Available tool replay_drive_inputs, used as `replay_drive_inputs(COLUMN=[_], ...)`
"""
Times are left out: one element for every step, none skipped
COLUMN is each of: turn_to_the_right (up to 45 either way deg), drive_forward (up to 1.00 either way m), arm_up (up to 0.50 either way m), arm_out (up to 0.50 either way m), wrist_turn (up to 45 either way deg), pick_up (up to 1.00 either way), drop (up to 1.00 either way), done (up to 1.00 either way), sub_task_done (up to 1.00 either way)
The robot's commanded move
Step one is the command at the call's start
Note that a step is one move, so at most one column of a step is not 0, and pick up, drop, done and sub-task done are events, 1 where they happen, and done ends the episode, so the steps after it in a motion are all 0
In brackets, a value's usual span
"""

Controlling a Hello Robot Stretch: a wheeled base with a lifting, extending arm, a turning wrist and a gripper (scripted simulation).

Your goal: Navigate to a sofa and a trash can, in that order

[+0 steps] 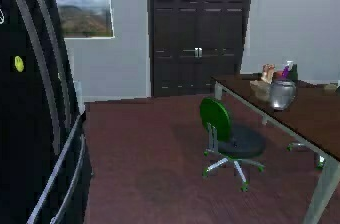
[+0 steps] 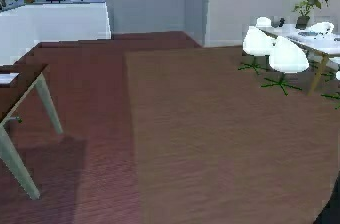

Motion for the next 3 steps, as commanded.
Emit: replay_drive_inputs(turn_to_the_right=[30.0,0.0,-45.0], drive_forward=[0.00,0.40,0.00], arm_up=[0.00,0.00,0.00], arm_out=[0.00,0.00,0.00], wrist_turn=[0.0,0.0,0.0], pick_up=[0.00,0.00,0.00], drop=[0.00,0.00,0.00], done=[0.00,0.00,0.00], sub_task_done=[0.00,0.00,0.00])
